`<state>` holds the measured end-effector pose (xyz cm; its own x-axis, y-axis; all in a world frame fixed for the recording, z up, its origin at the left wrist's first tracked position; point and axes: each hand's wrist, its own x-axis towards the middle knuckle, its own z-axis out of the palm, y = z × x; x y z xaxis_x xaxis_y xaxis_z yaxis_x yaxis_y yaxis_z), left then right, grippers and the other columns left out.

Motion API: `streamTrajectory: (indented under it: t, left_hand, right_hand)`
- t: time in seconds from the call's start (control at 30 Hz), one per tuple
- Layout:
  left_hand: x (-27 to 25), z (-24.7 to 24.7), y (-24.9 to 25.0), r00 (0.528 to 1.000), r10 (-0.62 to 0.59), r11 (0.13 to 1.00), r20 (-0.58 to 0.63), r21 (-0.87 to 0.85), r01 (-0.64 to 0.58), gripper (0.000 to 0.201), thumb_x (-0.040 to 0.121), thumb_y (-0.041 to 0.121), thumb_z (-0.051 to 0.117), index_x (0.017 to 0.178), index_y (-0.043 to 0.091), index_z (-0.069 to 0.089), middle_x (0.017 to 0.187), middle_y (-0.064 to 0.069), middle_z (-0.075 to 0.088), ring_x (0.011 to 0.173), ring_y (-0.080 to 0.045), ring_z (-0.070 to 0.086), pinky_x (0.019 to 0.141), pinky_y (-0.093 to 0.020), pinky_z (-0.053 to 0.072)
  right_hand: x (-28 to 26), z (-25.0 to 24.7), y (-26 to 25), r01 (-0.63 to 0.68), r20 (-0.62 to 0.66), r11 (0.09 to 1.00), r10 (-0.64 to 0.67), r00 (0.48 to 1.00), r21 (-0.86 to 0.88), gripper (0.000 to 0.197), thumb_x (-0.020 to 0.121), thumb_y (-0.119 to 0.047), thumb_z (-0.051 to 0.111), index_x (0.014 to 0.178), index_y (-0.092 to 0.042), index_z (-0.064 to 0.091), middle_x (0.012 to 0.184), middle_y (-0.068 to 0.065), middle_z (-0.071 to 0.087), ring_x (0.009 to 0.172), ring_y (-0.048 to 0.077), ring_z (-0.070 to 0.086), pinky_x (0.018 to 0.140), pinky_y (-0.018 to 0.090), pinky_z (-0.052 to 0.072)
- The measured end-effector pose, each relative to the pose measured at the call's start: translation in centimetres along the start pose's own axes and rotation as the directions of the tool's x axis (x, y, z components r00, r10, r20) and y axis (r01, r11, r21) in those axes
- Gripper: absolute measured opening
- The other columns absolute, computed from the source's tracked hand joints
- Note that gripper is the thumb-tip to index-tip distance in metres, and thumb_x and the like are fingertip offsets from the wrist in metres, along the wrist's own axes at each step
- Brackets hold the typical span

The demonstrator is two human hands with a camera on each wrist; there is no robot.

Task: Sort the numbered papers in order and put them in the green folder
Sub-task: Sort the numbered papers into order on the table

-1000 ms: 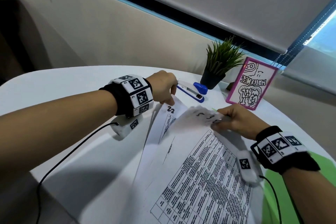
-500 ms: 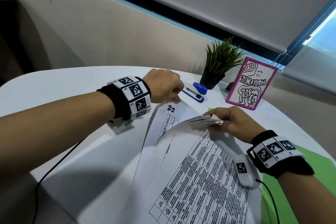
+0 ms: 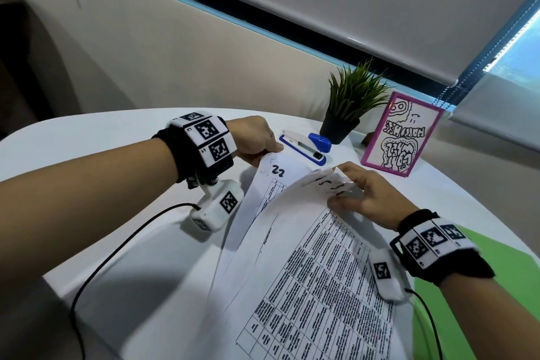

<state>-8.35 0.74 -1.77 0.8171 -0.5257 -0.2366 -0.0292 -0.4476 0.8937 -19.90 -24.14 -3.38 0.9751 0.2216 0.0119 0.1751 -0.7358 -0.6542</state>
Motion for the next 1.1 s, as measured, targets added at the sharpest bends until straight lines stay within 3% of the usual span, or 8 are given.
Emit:
streamTrajectory:
  t: [0.1, 0.33, 0.43, 0.53, 0.67, 0.83, 0.97, 1.1]
  left_hand:
    - [0.1, 0.0, -0.4, 1.000, 0.003, 1.000, 0.017, -0.016, -0.002, 0.028, 0.095, 0.006, 0.059, 0.067, 0.002, 0.058, 0.064, -0.008, 0.060, 0.052, -0.014, 0.060, 0.056, -0.019, 0.057]
    - [-0.4, -0.4, -0.6, 0.997, -0.022, 0.999, 0.075, -0.038, 0.025, 0.020, 0.084, -0.001, 0.070, 0.097, 0.009, 0.059, 0.078, -0.010, 0.067, 0.064, -0.019, 0.065, 0.070, -0.027, 0.060]
    - [-0.4, -0.4, -0.7, 0.995, 0.095, 0.969, -0.042, 0.232, -0.082, 0.023, 0.080, 0.011, 0.075, 0.089, 0.015, 0.054, 0.076, -0.005, 0.062, 0.062, -0.017, 0.057, 0.064, -0.029, 0.053]
    - [-0.4, -0.5, -0.9, 0.939, 0.324, 0.761, -0.118, 0.622, -0.185, 0.023, 0.079, 0.025, 0.074, 0.083, 0.022, 0.051, 0.075, 0.006, 0.056, 0.074, -0.017, 0.050, 0.064, -0.029, 0.040]
    - [-0.5, -0.8, -1.1, 0.897, 0.441, 0.685, -0.027, 0.656, -0.317, 0.011, 0.086, 0.027, 0.068, 0.082, 0.021, 0.061, 0.077, 0.008, 0.063, 0.068, -0.014, 0.055, 0.061, -0.025, 0.037]
    - [-1.3, -0.6, -0.9, 0.956, 0.289, 0.823, 0.052, 0.496, -0.276, 0.049, 0.093, 0.054, 0.050, 0.074, 0.012, 0.068, 0.066, -0.004, 0.070, 0.050, -0.012, 0.064, 0.051, -0.015, 0.046]
    - [-1.2, -0.1, -1.3, 0.950, 0.264, 0.738, 0.165, 0.600, -0.309, 0.021, 0.085, 0.029, 0.071, 0.069, 0.016, 0.064, 0.057, -0.001, 0.063, 0.049, -0.013, 0.058, 0.055, -0.020, 0.042]
    - [-0.6, 1.6, -0.8, 0.935, 0.343, 0.783, 0.086, 0.524, -0.336, 0.029, 0.083, 0.026, 0.073, 0.060, 0.020, 0.057, 0.049, 0.006, 0.057, 0.049, -0.015, 0.055, 0.060, -0.025, 0.046]
  right_hand:
    - [0.0, 0.2, -0.1, 0.032, -0.010, 0.999, -0.032, 0.999, -0.029, 0.030, 0.083, -0.005, 0.074, 0.109, -0.017, 0.072, 0.113, -0.012, 0.062, 0.102, -0.003, 0.060, 0.088, 0.009, 0.043]
    - [0.1, 0.4, -0.1, 0.010, 0.012, 1.000, -0.010, 1.000, 0.019, 0.038, 0.083, -0.005, 0.074, 0.118, -0.018, 0.068, 0.118, -0.011, 0.068, 0.110, 0.005, 0.062, 0.097, 0.022, 0.045]
    - [0.1, 0.5, -0.2, -0.011, 0.020, 1.000, 0.011, 1.000, 0.013, 0.039, 0.083, -0.006, 0.074, 0.118, -0.021, 0.067, 0.112, -0.013, 0.071, 0.106, 0.004, 0.064, 0.092, 0.022, 0.046]
    - [0.1, 0.7, 0.0, -0.018, 0.015, 1.000, 0.017, 1.000, 0.011, 0.036, 0.083, -0.008, 0.074, 0.115, -0.023, 0.068, 0.109, -0.012, 0.073, 0.104, 0.006, 0.066, 0.093, 0.026, 0.047]
    - [-0.2, 0.6, 0.0, -0.012, 0.002, 1.000, 0.012, 1.000, 0.019, 0.033, 0.083, -0.009, 0.075, 0.113, -0.022, 0.069, 0.110, -0.009, 0.072, 0.105, 0.009, 0.065, 0.096, 0.029, 0.048]
    - [-0.9, 0.3, 0.3, -0.028, -0.020, 1.000, 0.028, 0.999, 0.009, 0.020, 0.082, -0.011, 0.076, 0.101, -0.017, 0.073, 0.099, -0.006, 0.075, 0.094, 0.010, 0.069, 0.086, 0.026, 0.051]
    - [-1.4, -0.3, 0.7, -0.014, 0.008, 1.000, 0.014, 1.000, -0.016, 0.013, 0.082, -0.004, 0.074, 0.087, -0.016, 0.077, 0.086, 0.004, 0.072, 0.082, 0.025, 0.066, 0.080, 0.047, 0.052]
    - [-2.1, -1.2, -0.2, 0.090, -0.028, 0.996, -0.090, 0.996, 0.012, 0.019, 0.076, -0.003, 0.077, 0.092, -0.013, 0.080, 0.113, 0.001, 0.067, 0.107, 0.008, 0.061, 0.090, 0.019, 0.048]
